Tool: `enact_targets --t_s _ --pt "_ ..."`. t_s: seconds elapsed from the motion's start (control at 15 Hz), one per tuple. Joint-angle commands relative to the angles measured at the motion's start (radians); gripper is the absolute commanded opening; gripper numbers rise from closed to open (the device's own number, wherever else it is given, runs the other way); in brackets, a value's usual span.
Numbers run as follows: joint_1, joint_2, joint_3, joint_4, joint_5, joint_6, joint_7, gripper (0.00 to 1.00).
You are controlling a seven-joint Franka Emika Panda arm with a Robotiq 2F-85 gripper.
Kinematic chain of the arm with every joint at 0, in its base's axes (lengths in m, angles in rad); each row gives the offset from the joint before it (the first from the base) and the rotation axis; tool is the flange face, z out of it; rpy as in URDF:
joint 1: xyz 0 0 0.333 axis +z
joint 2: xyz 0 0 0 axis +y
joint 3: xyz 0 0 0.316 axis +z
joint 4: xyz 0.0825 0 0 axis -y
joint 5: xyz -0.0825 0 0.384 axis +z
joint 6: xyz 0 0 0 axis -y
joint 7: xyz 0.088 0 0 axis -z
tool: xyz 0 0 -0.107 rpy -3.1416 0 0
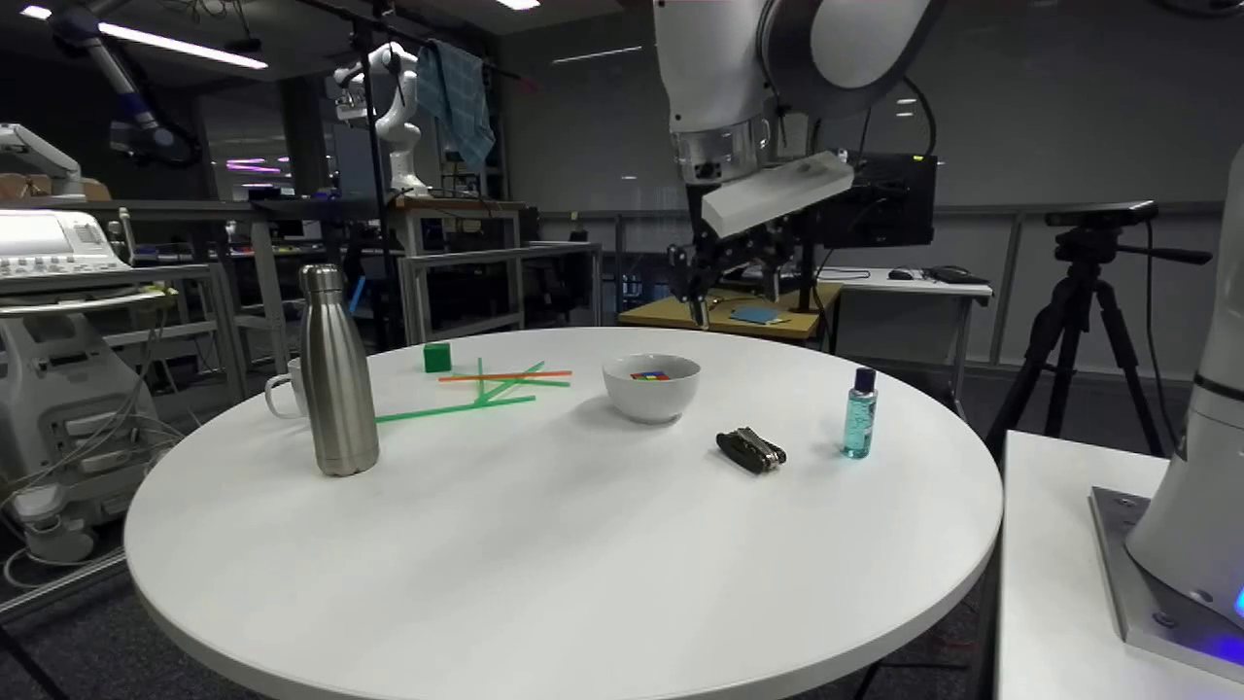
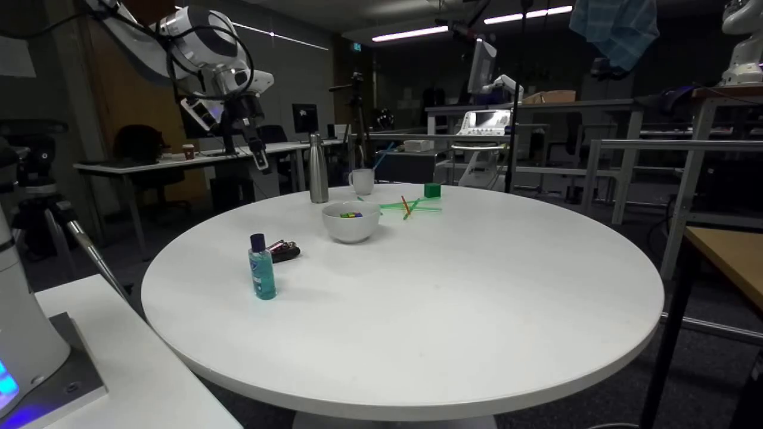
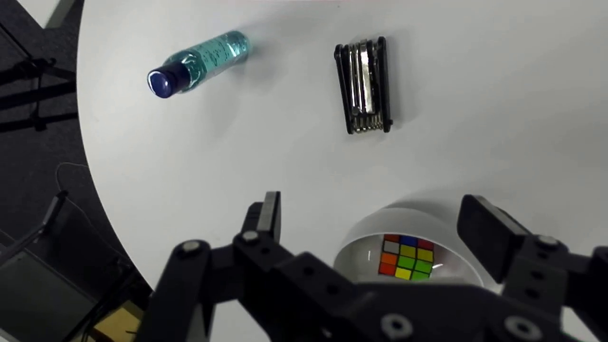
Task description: Put the knife set in the bowl
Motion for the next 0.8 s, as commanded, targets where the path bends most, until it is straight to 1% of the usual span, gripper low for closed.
enact_targets --t_s 0.0,0.27,0.33,0.53,0.73 --pt "0.025 0.031 -0.041 -0.019 -0.01 -0.007 0.035 1.0" --pt "0.039 0.055 -0.073 -0.052 0.032 0.059 -0.036 1.0" --pt "0.044 0.058 -0.081 -0.062 0.047 0.091 -0.063 1.0" --pt "0.057 0.056 -0.095 -0.087 0.085 0.176 -0.136 1.0" --pt "0.062 0.058 -0.102 -0.099 0.129 0.22 -0.196 1.0"
